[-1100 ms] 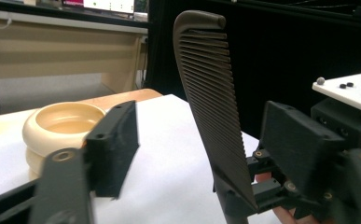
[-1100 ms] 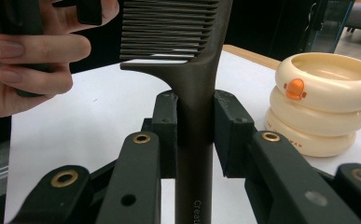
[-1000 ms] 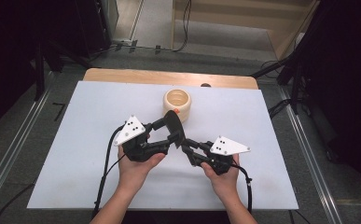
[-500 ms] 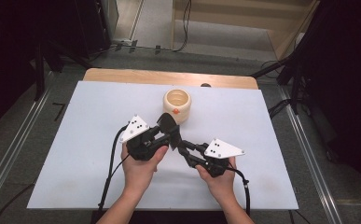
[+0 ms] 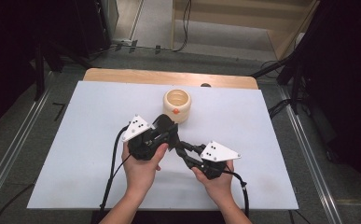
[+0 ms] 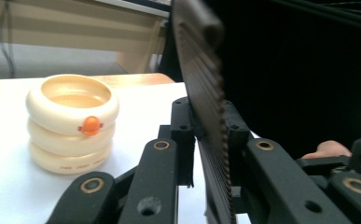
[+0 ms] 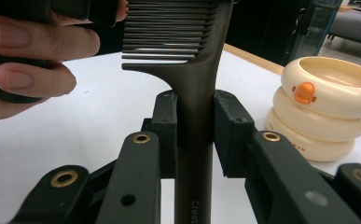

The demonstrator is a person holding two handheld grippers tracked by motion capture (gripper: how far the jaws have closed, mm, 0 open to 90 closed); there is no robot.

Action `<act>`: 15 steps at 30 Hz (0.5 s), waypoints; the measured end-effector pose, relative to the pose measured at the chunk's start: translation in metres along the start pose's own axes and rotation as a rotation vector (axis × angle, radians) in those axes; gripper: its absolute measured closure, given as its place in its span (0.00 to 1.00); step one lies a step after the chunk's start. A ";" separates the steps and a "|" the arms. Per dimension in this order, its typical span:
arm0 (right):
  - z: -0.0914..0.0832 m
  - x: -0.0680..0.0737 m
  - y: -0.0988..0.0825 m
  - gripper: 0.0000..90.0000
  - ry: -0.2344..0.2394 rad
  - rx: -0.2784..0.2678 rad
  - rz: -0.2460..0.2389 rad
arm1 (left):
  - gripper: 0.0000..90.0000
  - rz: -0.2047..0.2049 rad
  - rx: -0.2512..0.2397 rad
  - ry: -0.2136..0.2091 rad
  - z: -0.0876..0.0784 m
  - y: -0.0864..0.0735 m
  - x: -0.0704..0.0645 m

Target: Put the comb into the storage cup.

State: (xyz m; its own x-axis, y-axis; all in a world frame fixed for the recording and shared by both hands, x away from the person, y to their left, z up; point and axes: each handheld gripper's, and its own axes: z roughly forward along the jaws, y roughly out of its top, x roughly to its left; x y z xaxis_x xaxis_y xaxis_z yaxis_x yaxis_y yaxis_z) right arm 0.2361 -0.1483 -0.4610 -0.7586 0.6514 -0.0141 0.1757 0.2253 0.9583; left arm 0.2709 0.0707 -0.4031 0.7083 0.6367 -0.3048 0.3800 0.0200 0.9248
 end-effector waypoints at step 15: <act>-0.002 -0.006 -0.003 0.45 0.061 -0.031 0.040 | 0.94 -0.028 0.001 -0.079 -0.001 0.004 0.009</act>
State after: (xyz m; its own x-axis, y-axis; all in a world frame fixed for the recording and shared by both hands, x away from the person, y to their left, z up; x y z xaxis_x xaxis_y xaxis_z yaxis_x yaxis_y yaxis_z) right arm 0.2389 -0.1546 -0.4637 -0.7883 0.6139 0.0408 0.1875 0.1766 0.9663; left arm 0.2784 0.0774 -0.4025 0.7420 0.5732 -0.3476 0.4009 0.0361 0.9154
